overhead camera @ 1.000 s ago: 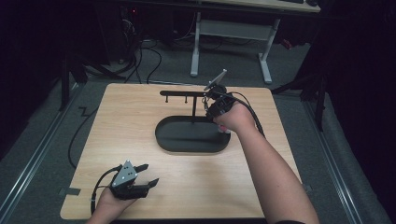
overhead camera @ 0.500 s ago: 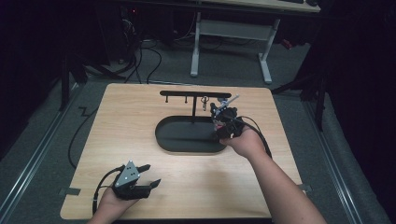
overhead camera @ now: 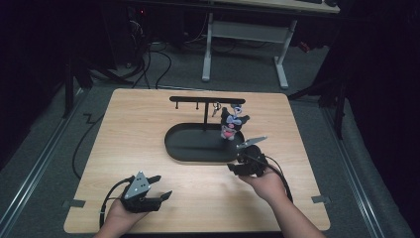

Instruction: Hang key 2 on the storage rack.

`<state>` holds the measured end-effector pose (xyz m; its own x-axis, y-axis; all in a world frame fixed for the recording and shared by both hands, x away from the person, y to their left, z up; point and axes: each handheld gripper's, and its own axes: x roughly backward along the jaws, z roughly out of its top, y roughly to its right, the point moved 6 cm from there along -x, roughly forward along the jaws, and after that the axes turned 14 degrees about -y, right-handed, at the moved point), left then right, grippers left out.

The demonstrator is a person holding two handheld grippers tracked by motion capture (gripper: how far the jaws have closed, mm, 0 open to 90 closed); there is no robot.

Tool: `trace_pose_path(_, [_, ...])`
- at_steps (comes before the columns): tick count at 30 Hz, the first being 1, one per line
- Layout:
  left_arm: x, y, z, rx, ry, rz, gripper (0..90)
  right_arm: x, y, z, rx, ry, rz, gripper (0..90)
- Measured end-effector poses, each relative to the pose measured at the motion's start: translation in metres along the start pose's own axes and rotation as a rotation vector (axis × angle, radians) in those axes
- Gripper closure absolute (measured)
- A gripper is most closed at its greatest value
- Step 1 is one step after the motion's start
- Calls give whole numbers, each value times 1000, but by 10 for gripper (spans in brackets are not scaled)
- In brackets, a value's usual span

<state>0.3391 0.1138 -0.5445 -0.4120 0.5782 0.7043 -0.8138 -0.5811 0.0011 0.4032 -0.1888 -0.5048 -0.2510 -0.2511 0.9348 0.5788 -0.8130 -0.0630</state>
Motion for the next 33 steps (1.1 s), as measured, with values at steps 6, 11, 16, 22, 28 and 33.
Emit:
trace_pose_path(6, [-2,1,0,-4,-6,-1,335,-16,3,-40,-21,63,-31,456])
trace_pose_path(11, [-2,2,0,-2,-9,-3,335,-22,5,-64,-47,112,-35,447])
trace_pose_path(16, [0,1,-1,22,2,-6,333,-24,7,-88,-71,150,-40,416])
trace_pose_path(22, [-1,-2,-2,68,3,-8,333,-14,5,-125,-106,318,-54,392])
trace_pose_path(28, [-6,0,-1,69,-10,-2,332,-7,10,-130,-119,353,-39,358])
trace_pose_path(33, [-5,3,0,57,-5,-2,330,-11,8,-127,-102,345,-47,356])
